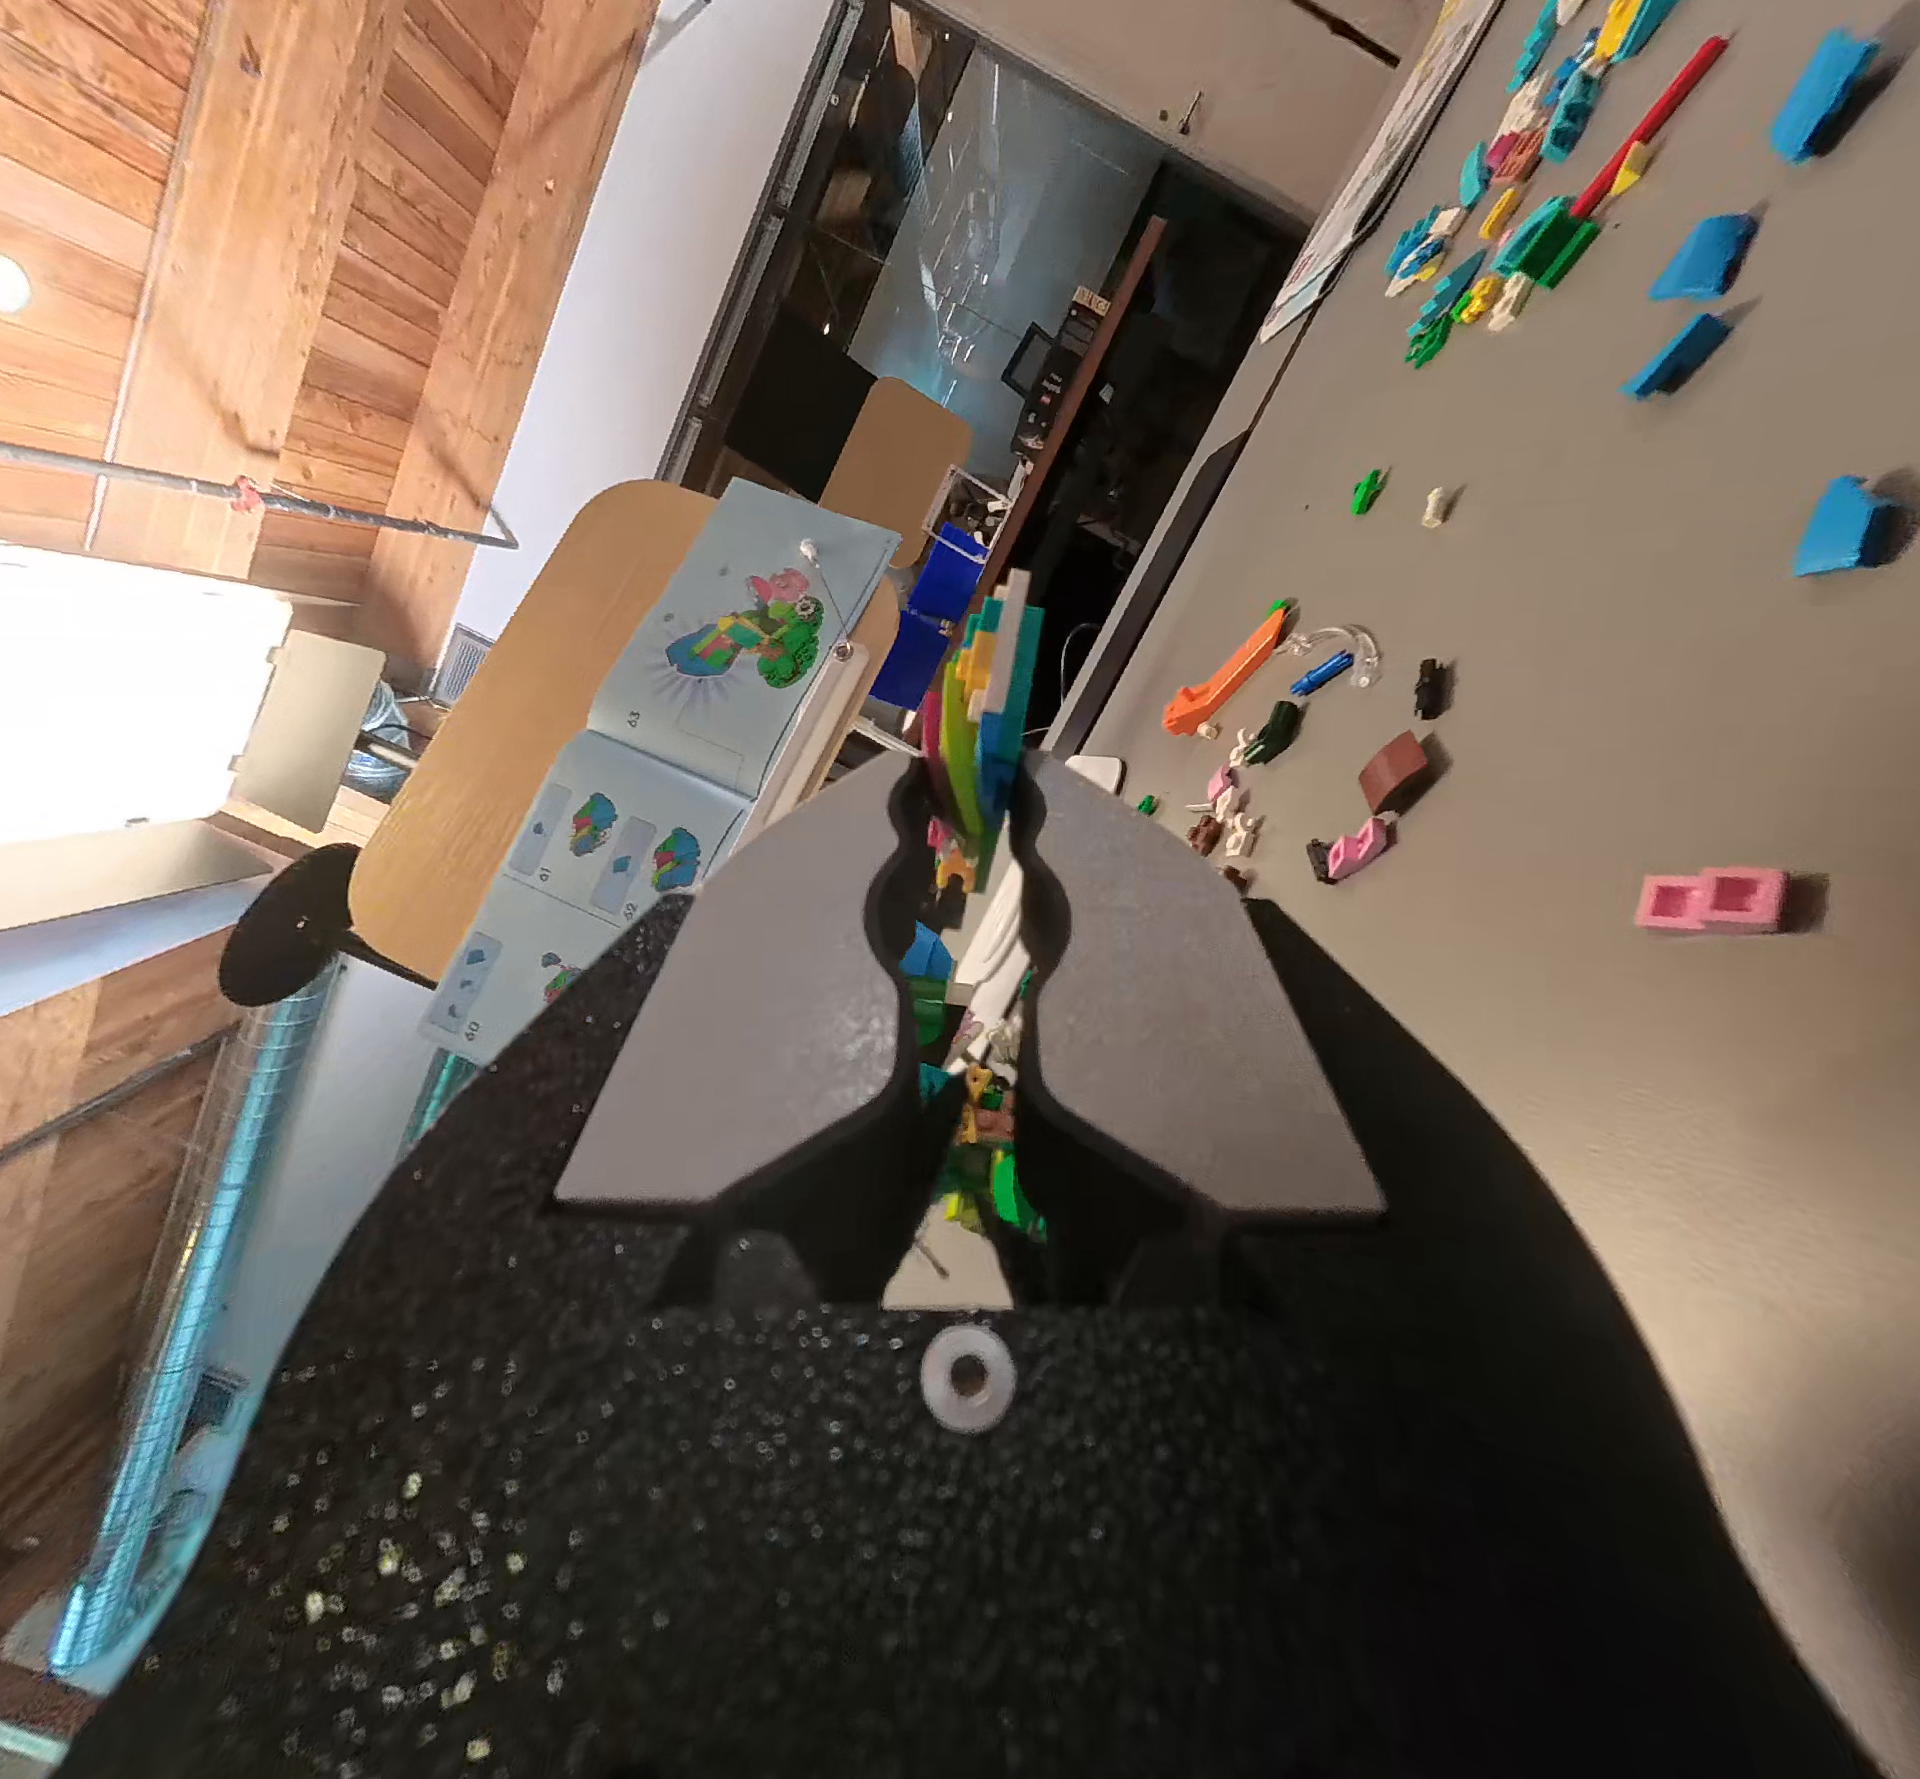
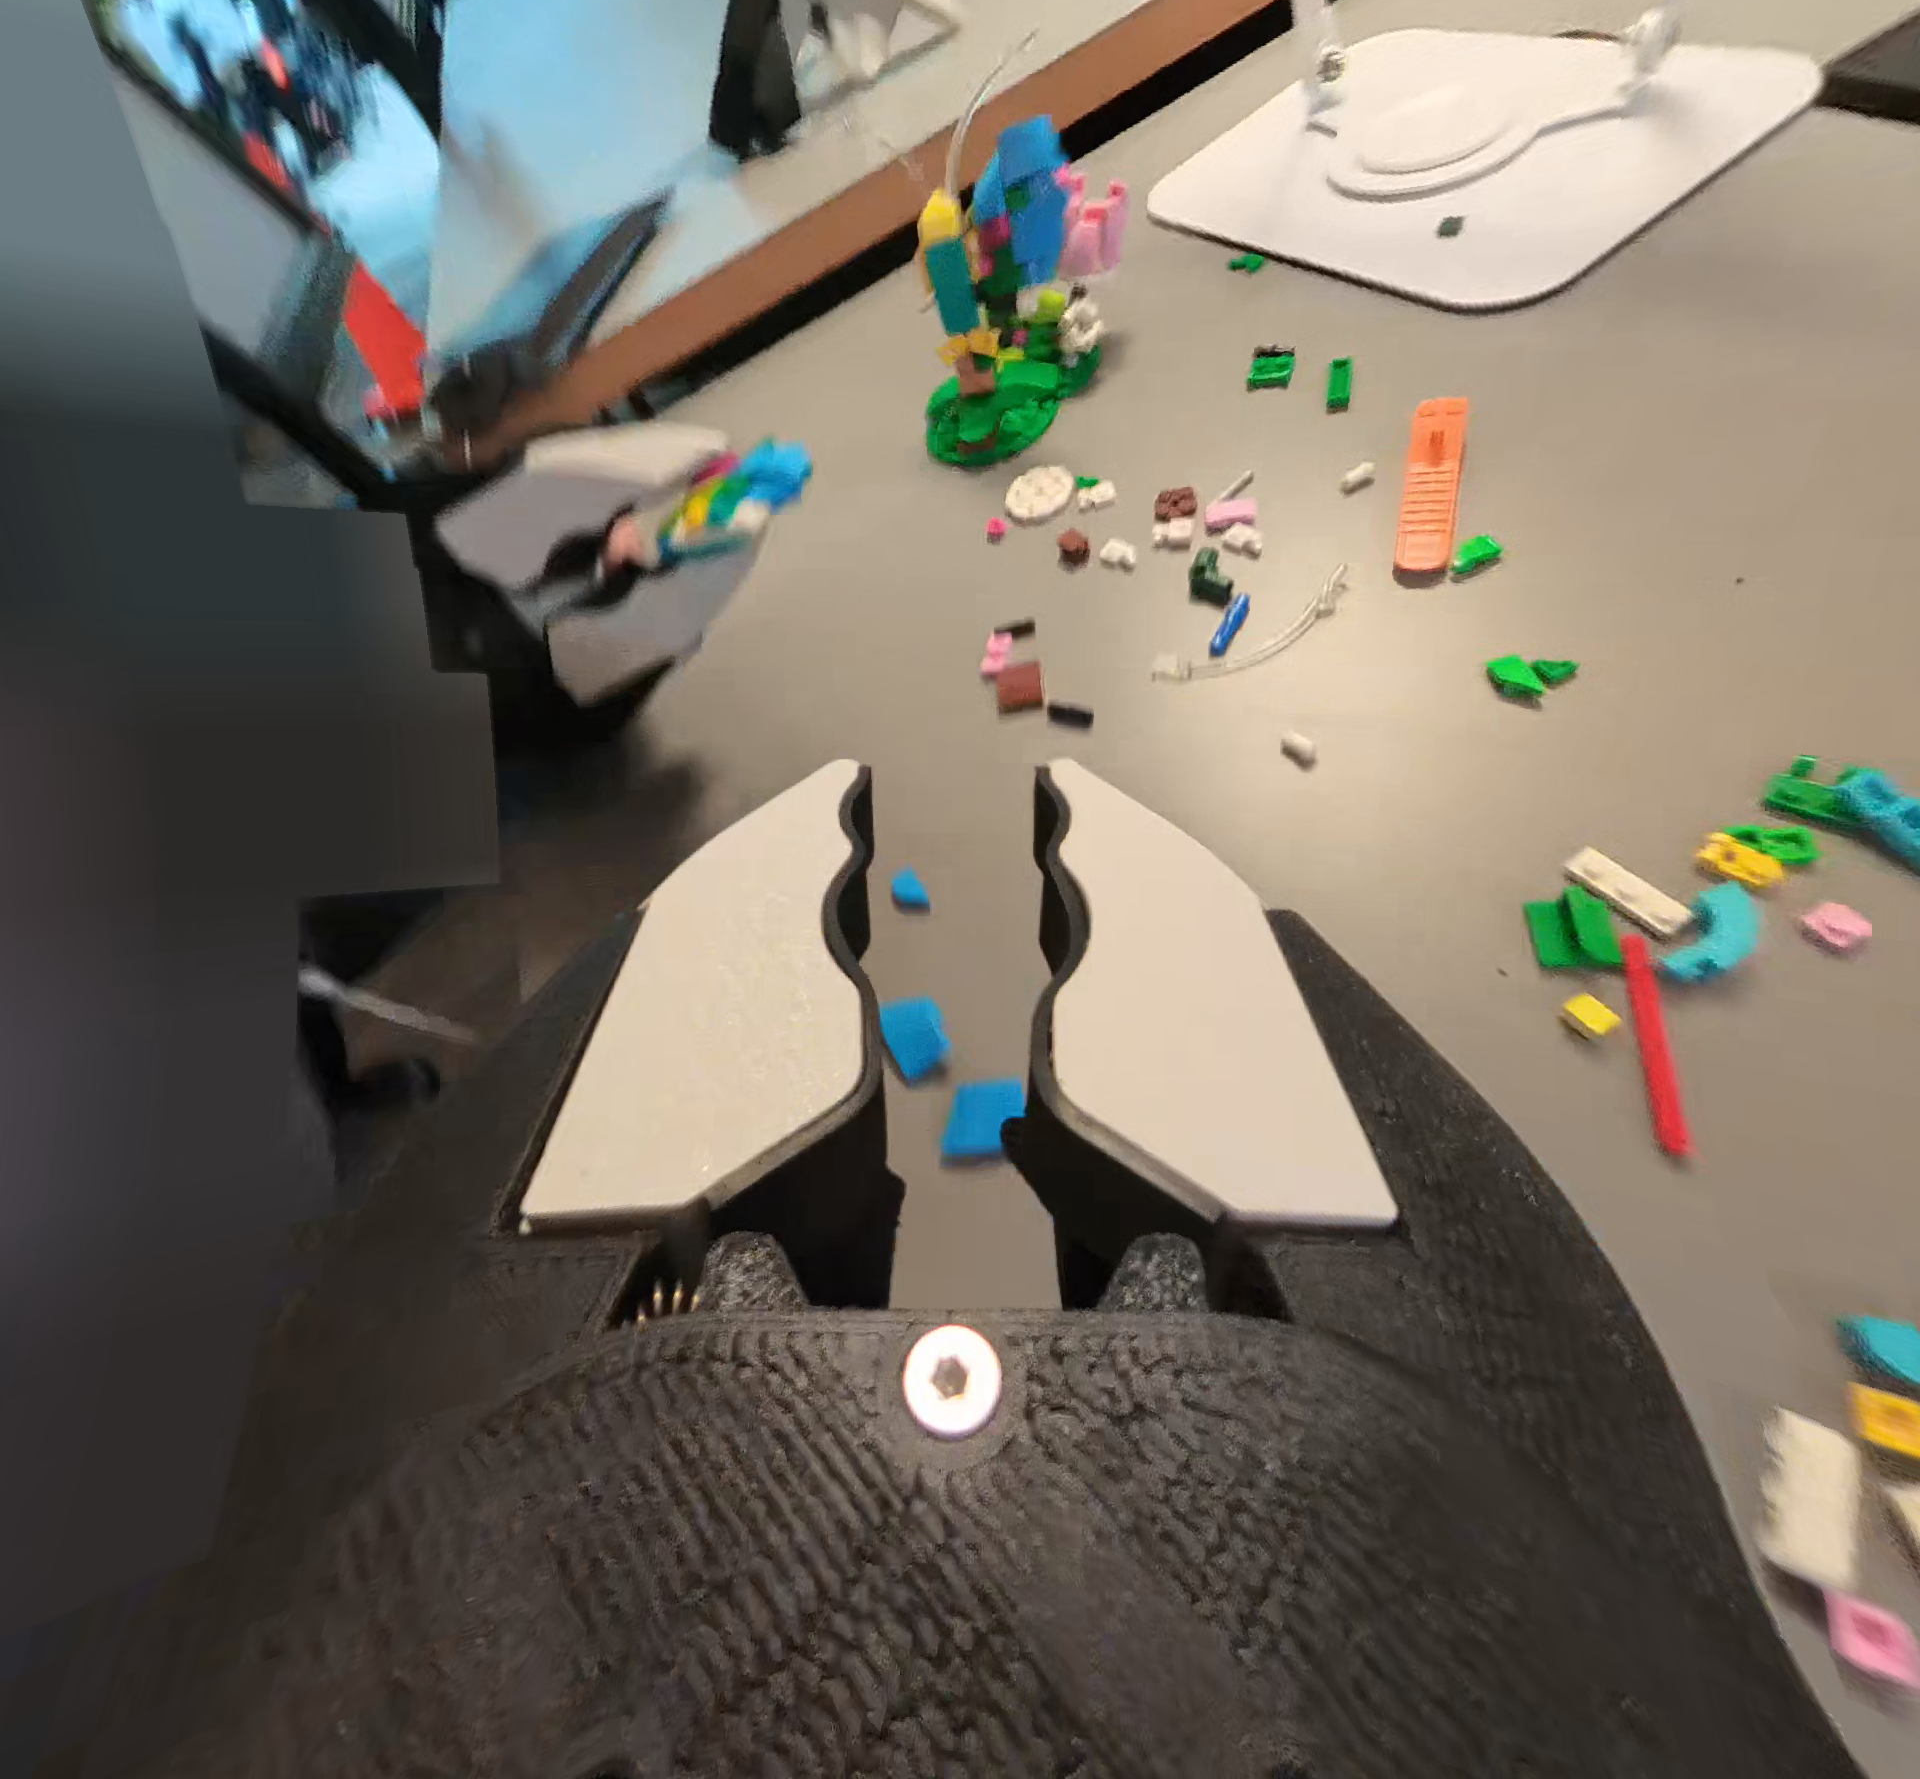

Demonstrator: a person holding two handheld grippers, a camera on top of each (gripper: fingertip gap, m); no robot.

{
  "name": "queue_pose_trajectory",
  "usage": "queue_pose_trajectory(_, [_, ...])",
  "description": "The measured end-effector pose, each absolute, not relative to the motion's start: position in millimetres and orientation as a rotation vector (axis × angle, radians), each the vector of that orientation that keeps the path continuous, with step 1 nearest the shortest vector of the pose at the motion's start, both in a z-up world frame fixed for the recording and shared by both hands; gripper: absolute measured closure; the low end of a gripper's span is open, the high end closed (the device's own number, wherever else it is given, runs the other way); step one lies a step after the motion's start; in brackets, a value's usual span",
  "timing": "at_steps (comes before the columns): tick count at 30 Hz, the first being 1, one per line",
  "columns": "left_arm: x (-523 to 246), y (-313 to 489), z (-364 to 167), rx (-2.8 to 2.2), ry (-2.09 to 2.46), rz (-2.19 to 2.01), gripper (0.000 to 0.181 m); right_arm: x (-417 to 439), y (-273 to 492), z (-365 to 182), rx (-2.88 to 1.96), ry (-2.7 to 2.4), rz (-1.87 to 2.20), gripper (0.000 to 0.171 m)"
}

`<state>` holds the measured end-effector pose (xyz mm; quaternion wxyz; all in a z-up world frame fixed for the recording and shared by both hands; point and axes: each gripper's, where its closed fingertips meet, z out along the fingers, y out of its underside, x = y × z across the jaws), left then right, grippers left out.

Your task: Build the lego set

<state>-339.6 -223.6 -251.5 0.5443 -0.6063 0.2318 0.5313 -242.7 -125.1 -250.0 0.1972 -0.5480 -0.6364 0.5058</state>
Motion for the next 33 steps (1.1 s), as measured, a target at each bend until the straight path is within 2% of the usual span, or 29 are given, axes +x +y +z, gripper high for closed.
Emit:
queue_pose_trajectory(6, [-338,-220,-257,-1.458,0.576,1.253,0.167,-198,-112,-299,-1.513,-2.014,1.022,0.143])
queue_pose_trajectory(16, [-336,-218,-261,-1.470,0.592,1.236,0.167,-198,-134,-343,-1.416,-2.127,0.848,0.147])
queue_pose_trajectory(24, [-335,-218,-262,-1.476,0.597,1.221,0.167,-204,-136,-350,-1.422,-2.180,0.805,0.149])
queue_pose_trajectory(29, [-336,-218,-264,-1.483,0.593,1.205,0.167,-205,-110,-346,-1.332,-2.223,0.601,0.150])
queue_pose_trajectory(33, [-336,-217,-265,-1.490,0.592,1.199,0.167,-203,-95,-338,-1.493,-2.105,0.586,0.145])
